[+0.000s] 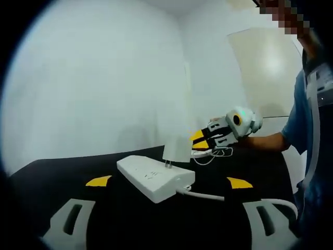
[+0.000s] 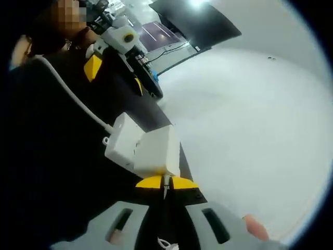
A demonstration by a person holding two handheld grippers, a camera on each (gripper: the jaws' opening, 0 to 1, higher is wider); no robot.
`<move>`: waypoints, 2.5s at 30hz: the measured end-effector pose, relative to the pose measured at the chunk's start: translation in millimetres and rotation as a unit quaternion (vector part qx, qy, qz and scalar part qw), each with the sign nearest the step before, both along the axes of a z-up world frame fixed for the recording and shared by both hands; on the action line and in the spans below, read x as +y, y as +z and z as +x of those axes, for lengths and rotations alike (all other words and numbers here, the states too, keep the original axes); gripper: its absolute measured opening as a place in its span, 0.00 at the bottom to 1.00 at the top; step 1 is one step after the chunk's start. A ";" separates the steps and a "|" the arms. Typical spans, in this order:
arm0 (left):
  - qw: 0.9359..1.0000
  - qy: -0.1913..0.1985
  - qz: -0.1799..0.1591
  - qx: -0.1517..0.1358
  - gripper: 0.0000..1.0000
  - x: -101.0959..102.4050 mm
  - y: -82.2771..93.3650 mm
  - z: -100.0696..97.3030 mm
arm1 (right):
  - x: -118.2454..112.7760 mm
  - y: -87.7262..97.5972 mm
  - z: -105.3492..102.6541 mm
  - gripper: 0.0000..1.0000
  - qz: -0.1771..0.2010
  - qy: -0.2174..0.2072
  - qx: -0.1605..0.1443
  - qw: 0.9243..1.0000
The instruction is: Insert the desk lamp plug into the socket, turn on the power strip switch, turn on the lamp switch, then turn off the lamp switch, turn off the power strip switch, and remove the plug from the socket.
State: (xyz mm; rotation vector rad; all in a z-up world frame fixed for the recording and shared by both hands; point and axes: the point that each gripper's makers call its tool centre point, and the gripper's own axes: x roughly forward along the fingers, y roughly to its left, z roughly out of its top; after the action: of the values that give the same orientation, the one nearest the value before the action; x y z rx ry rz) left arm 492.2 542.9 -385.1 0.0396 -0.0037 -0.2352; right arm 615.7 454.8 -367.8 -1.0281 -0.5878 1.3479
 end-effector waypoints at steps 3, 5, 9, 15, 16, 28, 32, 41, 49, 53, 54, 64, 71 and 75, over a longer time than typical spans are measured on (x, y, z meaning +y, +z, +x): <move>1.000 0.000 0.001 0.001 0.83 -0.5 -0.3 0.3 | -2.2 -1.1 2.0 0.06 -0.005 -0.003 -0.006 1.000; 1.000 0.000 0.001 0.002 0.83 -0.1 -0.7 0.2 | -0.8 -5.2 1.7 0.06 -0.011 -0.001 -0.003 1.000; 1.000 0.001 0.003 0.003 0.83 0.0 -1.4 0.6 | -0.2 -4.8 3.3 0.06 -0.016 -0.003 -0.012 1.000; 1.000 0.014 0.008 0.005 0.80 4.2 -1.3 2.0 | -0.2 -7.4 3.3 0.06 -0.034 -0.002 -0.027 0.999; 1.000 0.016 0.003 0.001 0.79 4.6 1.8 2.2 | 0.1 -8.0 2.7 0.06 -0.039 -0.002 -0.031 0.999; 0.999 0.032 -0.003 -0.002 0.56 -9.3 15.1 0.7 | -2.7 -18.9 -1.9 0.07 -0.121 0.009 -0.079 0.989; 0.998 0.069 0.000 -0.008 0.56 -2.5 21.1 -11.8 | -1.5 -21.3 1.4 0.07 -0.163 0.023 -0.060 0.985; 0.991 0.124 -0.010 -0.044 0.55 4.0 39.6 -46.7 | -5.4 -22.7 -2.1 0.07 -0.284 0.051 -0.008 0.957; 0.987 0.157 -0.010 -0.028 0.56 2.8 55.6 -68.2 | -1.3 -18.3 -0.5 0.07 -0.299 0.034 0.023 0.954; 0.986 0.166 0.001 -0.016 0.56 -4.2 60.6 -67.3 | -5.8 -27.4 1.6 0.07 -0.298 0.021 0.029 0.954; 0.986 0.168 0.005 -0.012 0.55 -9.1 61.9 -66.7 | -6.6 -28.0 0.7 0.07 -0.298 0.022 0.034 0.954; 0.989 0.148 0.009 -0.005 0.53 -34.0 80.6 -49.5 | -6.7 -31.3 0.5 0.07 -0.301 0.011 0.073 0.951; 0.989 0.147 0.004 -0.023 0.51 -38.6 101.8 -42.5 | -6.8 -32.0 -0.2 0.07 -0.297 0.010 0.089 0.951; 0.988 0.151 0.012 -0.015 0.51 -40.9 105.2 -39.5 | -6.6 -32.3 0.3 0.07 -0.293 0.010 0.097 0.951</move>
State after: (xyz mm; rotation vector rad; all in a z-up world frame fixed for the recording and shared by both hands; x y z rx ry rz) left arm 452.7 502.0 -279.8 0.0677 -0.0250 0.0694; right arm 616.0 448.1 -400.1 -1.3401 -0.0384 1.6664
